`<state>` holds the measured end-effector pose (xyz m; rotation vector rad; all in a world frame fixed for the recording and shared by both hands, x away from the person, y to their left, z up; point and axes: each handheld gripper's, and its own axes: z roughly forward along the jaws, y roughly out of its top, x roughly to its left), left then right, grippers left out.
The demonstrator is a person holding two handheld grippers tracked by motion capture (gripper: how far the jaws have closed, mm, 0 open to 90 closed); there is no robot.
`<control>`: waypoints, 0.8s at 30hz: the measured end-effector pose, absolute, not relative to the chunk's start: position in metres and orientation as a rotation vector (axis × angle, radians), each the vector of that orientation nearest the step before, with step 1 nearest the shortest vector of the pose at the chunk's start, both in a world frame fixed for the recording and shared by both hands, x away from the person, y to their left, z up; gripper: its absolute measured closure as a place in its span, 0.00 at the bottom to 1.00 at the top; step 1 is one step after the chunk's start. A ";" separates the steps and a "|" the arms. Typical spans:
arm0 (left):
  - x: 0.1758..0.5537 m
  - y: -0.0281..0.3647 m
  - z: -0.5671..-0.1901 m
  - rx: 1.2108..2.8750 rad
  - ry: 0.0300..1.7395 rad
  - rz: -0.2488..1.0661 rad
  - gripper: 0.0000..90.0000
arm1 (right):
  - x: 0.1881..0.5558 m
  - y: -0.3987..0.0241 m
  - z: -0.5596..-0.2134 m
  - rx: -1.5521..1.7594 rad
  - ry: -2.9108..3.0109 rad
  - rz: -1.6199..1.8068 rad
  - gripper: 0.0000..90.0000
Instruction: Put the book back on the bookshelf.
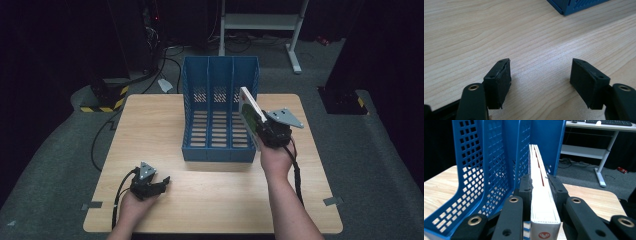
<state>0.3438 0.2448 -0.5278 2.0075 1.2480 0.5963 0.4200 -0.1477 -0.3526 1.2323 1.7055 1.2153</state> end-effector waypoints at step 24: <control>0.344 0.246 -0.528 2.005 1.249 0.577 0.37 | 0.460 -0.118 -0.362 1.282 1.700 1.116 0.84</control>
